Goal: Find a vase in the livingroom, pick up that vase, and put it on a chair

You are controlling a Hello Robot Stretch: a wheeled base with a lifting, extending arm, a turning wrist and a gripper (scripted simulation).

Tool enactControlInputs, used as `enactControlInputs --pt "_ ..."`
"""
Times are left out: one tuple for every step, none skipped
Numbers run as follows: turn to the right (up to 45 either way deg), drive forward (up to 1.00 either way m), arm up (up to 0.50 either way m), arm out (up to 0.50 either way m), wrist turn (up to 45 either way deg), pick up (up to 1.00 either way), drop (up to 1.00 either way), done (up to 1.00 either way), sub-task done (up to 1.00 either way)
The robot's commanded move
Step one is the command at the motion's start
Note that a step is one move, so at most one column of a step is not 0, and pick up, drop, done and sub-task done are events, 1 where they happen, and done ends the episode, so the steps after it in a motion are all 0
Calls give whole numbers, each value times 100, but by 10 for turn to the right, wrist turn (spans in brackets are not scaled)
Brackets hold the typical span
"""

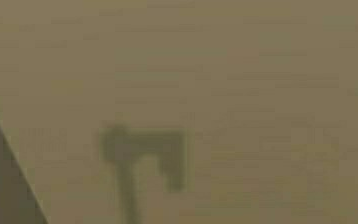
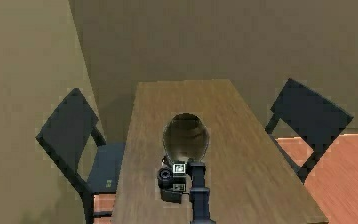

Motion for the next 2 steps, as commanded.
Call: enactControlInputs --pt "0 0 0 0 0 100 0 0 0" --pt "0 0 10 0 0 0 0 0 0"
